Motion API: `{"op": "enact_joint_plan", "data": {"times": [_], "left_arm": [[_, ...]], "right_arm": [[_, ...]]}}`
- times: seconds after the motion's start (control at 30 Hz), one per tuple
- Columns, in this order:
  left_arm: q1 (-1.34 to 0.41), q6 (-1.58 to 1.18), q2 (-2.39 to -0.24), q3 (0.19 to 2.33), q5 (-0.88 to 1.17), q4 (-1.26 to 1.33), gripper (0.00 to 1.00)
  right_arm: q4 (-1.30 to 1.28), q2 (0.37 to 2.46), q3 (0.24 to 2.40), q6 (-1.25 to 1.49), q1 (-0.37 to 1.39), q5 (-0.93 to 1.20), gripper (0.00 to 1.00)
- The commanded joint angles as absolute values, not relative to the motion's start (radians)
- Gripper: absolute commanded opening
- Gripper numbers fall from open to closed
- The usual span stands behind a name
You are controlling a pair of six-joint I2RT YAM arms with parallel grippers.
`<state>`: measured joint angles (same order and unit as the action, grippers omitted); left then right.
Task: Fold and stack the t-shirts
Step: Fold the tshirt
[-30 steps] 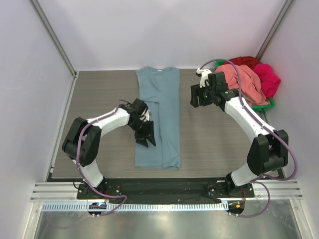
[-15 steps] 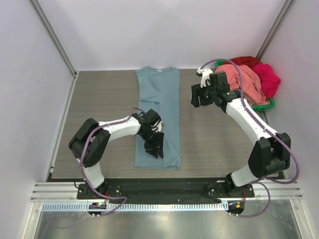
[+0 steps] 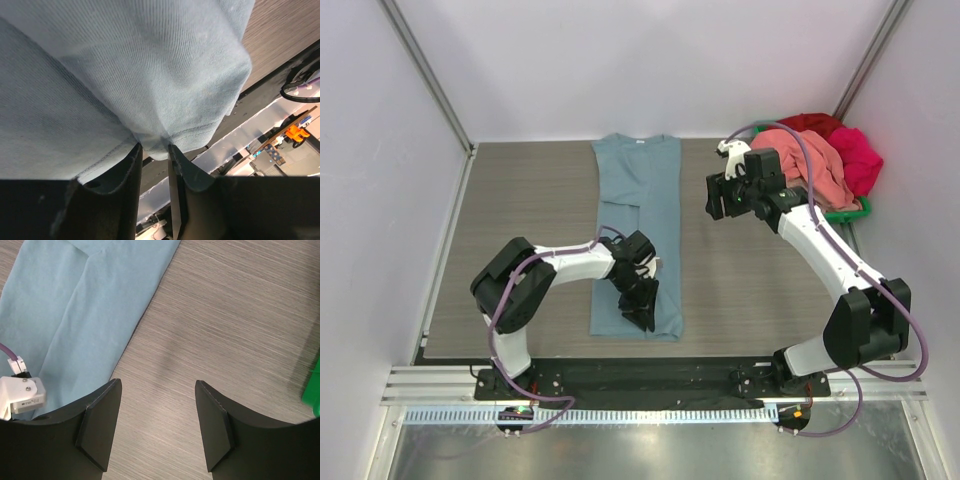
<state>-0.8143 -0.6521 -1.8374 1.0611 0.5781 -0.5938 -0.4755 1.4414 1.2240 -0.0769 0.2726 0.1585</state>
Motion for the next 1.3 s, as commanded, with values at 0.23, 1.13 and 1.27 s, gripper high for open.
{"op": "enact_joint_plan", "data": {"times": [0.23, 1.13, 1.27], "left_arm": [[-0.818, -0.666, -1.827, 1.052, 0.630, -0.548, 0.11], [-0.438, -0.653, -1.425, 0.872, 0.402, -0.785, 0.44], [-0.298, -0.690, -1.367, 0.777, 0.405, -0.776, 0.43]], "right_arm": [[-0.426, 1.387, 1.192, -0.089, 0.268, 0.155, 0.66], [-0.509, 1.243, 0.936, 0.309, 0.268, 0.369, 0.66], [-0.532, 1.224, 0.796, 0.462, 0.276, 0.538, 0.65]]}}
